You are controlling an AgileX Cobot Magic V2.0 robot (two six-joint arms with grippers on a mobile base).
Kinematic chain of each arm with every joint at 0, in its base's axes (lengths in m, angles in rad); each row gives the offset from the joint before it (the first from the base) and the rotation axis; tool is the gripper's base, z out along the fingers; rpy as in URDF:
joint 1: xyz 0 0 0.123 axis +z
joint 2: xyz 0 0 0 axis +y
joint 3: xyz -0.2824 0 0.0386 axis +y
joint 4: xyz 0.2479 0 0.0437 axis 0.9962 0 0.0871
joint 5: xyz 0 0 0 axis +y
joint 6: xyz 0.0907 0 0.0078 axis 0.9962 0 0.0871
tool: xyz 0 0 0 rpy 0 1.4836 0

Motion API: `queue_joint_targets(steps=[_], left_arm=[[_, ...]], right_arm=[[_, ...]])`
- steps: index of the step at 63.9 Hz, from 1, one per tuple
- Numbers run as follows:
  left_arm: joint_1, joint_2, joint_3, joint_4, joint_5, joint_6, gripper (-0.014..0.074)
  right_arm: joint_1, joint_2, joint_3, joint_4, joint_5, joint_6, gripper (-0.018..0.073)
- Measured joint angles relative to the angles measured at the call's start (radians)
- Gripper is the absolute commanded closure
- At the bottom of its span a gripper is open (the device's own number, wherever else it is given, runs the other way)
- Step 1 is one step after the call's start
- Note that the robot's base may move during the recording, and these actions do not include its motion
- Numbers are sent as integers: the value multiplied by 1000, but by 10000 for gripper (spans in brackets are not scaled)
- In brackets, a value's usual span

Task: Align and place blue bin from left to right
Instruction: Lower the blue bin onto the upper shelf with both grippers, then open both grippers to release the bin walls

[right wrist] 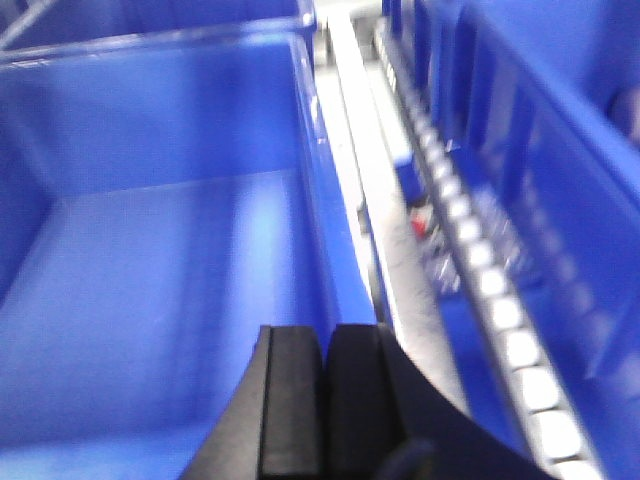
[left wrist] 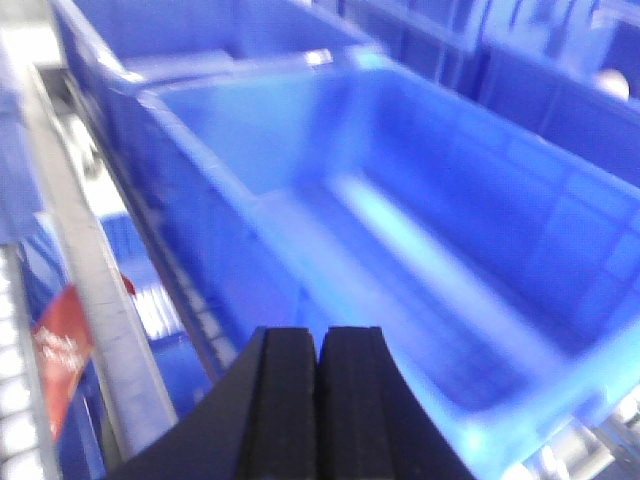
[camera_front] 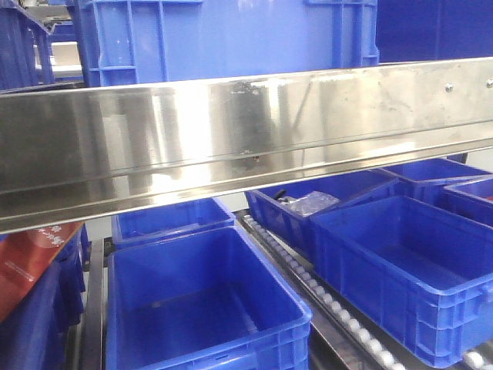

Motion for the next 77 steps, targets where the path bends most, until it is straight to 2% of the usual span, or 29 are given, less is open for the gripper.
queue_joint_targets(steps=[9, 16, 23, 35, 50, 62, 77], left_arm=[[0, -209, 243, 8, -183, 0, 707], [0, -371, 389, 28, -274, 0, 707], [0, -512, 502, 66, -303, 0, 707], [0, -727, 679, 75, -310, 0, 707], [0, -939, 875, 85, -312, 0, 707], [0, -1017, 969, 85, -312, 0, 707], [0, -1023, 978, 87, -311, 0, 707]], right_arm=[[0, -202, 265, -2, -183, -39, 713], [0, -351, 453, -5, -299, -49, 713], [0, -484, 632, -30, -387, -51, 713], [0, -715, 943, -87, -527, -51, 713], [0, -1034, 1304, -96, -637, -51, 713], [0, -1216, 1450, -96, -651, -51, 713], [0, -1262, 1467, -96, -665, -51, 713]])
